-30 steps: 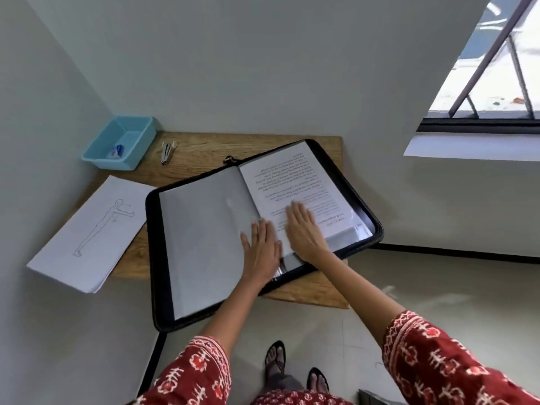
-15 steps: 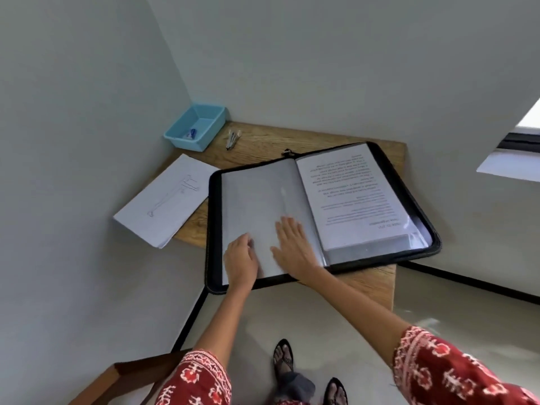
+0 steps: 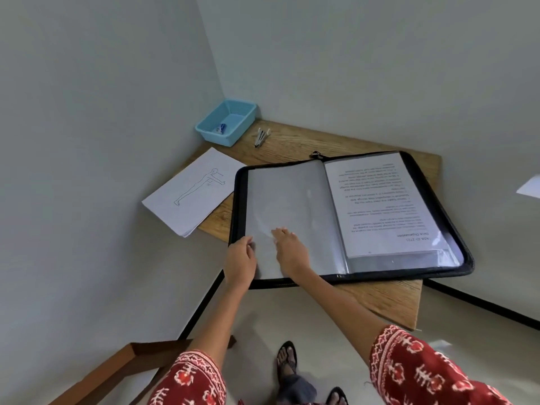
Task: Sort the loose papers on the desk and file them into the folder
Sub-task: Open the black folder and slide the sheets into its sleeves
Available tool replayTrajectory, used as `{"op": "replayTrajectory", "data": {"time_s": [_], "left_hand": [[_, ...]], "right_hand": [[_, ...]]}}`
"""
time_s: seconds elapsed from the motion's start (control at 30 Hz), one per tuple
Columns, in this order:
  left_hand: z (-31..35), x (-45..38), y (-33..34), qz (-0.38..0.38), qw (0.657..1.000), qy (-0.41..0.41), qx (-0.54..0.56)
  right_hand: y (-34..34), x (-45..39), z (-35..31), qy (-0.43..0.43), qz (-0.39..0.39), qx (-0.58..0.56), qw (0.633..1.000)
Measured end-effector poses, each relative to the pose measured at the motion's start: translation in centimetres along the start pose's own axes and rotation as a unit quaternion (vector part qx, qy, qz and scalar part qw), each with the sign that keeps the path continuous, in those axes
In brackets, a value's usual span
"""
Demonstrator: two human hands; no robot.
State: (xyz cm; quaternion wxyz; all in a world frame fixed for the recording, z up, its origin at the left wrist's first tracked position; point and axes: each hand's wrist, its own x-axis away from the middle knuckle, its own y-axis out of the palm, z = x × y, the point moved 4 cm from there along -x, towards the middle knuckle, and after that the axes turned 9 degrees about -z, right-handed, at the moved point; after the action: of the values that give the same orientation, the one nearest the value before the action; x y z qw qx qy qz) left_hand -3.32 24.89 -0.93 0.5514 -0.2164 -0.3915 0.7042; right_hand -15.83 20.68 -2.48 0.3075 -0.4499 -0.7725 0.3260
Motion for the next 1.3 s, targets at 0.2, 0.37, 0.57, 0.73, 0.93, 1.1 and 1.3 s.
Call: {"op": "replayTrajectory", "data": {"time_s": [0.2,0.37,0.57,0.73,0.93,1.1,1.3], "left_hand": [[2.3,-1.0,1.9,0.023,0.992,0.075,-0.1],[7.8,-0.3,6.1,-0.054,0.973,0.202,-0.101],[13.6,2.3,11.3,-0.168,0.924,0.324,-0.111],[14.8,2.9,13.2,-0.197,0.909,0.332,-0.159],[15.0,2.3,11.2,-0.257,0.937,0.226,0.072],[11.6,0.5,5.8,-0.219,0.865,-0.075,0.444],[2.4,-0.1,-0.4,-0.103,0.867,-0.161,0.461]], "right_hand": [[-6.7,0.9,6.8,0.149,0.196,-0.389,0.888],[-11.6,6.0,14.7,0.223,0.322,-0.479,0.786],[-13.9,11.6,21.0,0.281,0.394,-0.475,0.735],[-13.8,12.4,20.4,0.258,0.355,-0.478,0.761],[-14.1,10.3,14.2,0.181,0.291,-0.327,0.881],[-9.6,6.1,5.6,0.039,0.15,-0.147,0.977],[-3.1,2.8,-1.3,-0.061,-0.125,-0.002,0.99]]}}
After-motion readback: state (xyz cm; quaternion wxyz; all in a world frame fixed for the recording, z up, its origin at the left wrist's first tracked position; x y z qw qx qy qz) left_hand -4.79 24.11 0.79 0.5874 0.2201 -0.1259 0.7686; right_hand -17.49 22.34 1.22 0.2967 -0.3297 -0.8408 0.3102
